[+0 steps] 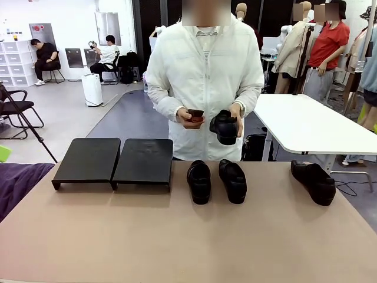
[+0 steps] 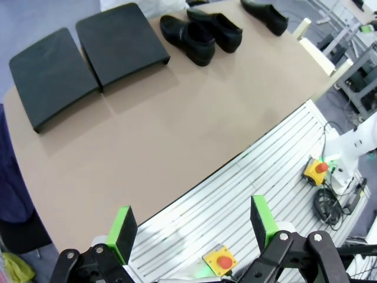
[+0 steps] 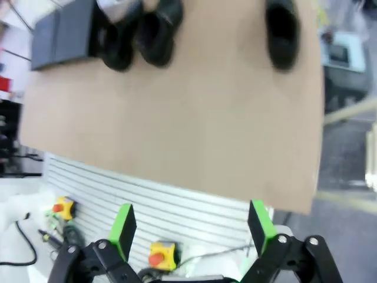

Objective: Organize the shoes by placing them on the stand.
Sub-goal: Pick up one Shoe and place it in the middle of the table.

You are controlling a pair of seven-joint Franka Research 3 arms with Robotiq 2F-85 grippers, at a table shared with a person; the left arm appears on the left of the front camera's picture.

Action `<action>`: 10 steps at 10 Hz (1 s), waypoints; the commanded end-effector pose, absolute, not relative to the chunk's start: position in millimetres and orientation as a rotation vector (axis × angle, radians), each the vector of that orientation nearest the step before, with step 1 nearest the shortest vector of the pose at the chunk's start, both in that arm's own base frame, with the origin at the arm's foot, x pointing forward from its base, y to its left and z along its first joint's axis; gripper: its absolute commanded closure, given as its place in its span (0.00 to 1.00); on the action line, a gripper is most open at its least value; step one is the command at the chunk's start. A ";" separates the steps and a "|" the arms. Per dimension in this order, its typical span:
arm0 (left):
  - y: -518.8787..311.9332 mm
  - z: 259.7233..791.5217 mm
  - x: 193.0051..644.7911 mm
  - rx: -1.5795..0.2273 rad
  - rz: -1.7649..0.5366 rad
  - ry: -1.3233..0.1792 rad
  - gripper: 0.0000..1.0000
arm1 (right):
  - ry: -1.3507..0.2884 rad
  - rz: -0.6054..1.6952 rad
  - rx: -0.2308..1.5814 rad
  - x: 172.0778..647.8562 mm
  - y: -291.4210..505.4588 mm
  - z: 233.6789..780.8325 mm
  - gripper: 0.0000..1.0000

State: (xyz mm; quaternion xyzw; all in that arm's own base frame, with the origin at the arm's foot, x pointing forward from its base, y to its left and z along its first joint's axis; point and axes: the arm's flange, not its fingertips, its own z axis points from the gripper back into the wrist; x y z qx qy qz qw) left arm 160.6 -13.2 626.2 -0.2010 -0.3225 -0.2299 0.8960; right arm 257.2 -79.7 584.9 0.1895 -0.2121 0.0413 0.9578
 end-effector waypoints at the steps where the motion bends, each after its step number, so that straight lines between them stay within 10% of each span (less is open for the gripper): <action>1: -12.3 627.1 158.9 -0.431 -0.485 -0.665 0.00 | -0.494 0.111 0.377 333.9 -21.6 600.1 0.00; 5: -12.3 627.1 158.9 -0.431 -0.485 -0.665 0.00 | -0.495 0.177 0.344 398.6 54.6 600.2 0.00; 10: -12.3 627.1 158.9 -0.431 -0.485 -0.665 0.00 | -0.436 0.203 0.334 262.8 -69.8 600.3 0.00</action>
